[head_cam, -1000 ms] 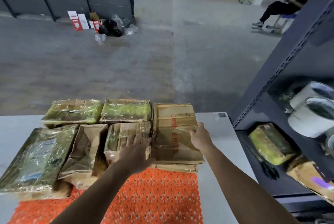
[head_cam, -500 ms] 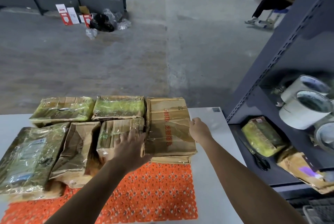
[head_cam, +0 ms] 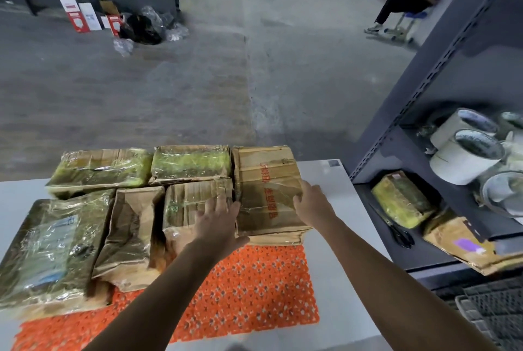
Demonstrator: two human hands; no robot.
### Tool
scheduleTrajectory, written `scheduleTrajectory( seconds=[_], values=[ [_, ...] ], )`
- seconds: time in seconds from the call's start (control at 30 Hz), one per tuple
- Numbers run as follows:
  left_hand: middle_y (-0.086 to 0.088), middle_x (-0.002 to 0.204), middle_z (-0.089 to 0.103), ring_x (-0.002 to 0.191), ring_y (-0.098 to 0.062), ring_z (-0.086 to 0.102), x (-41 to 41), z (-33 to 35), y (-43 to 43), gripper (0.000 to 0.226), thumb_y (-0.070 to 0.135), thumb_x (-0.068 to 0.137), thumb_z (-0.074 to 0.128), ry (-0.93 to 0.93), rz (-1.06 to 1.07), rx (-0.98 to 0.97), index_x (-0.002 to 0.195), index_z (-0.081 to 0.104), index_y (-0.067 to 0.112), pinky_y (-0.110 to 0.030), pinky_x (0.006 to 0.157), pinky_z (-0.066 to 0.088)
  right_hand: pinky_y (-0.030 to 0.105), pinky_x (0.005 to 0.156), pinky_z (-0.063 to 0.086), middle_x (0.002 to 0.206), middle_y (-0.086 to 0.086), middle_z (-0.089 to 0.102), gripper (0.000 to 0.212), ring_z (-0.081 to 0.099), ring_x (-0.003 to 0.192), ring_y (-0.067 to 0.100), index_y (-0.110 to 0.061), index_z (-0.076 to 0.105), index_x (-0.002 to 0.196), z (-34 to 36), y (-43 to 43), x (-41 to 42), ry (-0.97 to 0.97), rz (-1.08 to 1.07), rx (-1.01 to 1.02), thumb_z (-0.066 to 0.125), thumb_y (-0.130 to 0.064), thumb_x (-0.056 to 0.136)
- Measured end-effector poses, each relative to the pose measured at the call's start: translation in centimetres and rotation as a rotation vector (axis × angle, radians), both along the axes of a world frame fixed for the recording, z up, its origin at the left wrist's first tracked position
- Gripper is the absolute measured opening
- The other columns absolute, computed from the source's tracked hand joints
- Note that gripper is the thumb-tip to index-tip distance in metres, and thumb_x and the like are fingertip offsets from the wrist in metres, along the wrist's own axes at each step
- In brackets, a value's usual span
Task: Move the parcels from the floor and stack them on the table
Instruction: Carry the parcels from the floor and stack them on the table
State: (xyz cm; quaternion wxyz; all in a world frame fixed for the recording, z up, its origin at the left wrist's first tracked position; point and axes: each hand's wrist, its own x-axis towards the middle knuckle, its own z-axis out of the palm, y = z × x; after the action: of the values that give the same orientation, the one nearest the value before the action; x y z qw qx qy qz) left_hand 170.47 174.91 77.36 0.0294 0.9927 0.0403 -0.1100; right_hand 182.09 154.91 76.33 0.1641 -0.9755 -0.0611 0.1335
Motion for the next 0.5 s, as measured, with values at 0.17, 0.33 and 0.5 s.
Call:
scheduleTrajectory(
  seconds=[0.17, 0.33, 0.5],
  values=[
    [-0.011, 0.153, 0.021, 0.137, -0.033, 0.027, -0.5, 0.2, 1.1, 0.081, 0.065, 0.078, 0.058, -0.051, -0.016, -0.102, 0.142, 0.03, 0.025, -0.05, 0.105, 0.037, 0.041, 0.095, 0.045, 0.133, 0.013, 0.045, 0.045, 0.045, 0.121, 0.029, -0.013, 0.036, 0.144, 1.5, 1.0, -2.4, -0.105, -0.025, -0.032, 0.04, -0.026, 0.101],
    [-0.011, 0.15, 0.026, 0.138, -0.035, 0.026, -2.5, 1.1, 1.2, 0.077, 0.064, 0.078, 0.061, -0.088, 0.022, -0.127, 0.14, 0.033, 0.026, -0.052, 0.104, 0.039, 0.043, 0.095, 0.046, 0.135, 0.012, 0.044, 0.043, 0.044, 0.122, 0.028, -0.017, 0.038, 0.14, 2.6, 1.1, -5.6, -0.128, 0.045, -0.031, 0.042, -0.033, 0.1],
    [-0.009, 0.153, 0.02, 0.14, -0.034, 0.021, -6.0, 2.9, -0.5, 0.082, 0.066, 0.08, 0.057, -0.106, 0.084, -0.065, 0.145, 0.024, 0.029, -0.05, 0.105, 0.036, 0.042, 0.093, 0.045, 0.14, 0.008, 0.041, 0.043, 0.044, 0.122, 0.028, -0.022, 0.035, 0.142, 3.6, 0.0, -8.5, -0.207, 0.171, -0.015, 0.041, -0.033, 0.101]
  ],
)
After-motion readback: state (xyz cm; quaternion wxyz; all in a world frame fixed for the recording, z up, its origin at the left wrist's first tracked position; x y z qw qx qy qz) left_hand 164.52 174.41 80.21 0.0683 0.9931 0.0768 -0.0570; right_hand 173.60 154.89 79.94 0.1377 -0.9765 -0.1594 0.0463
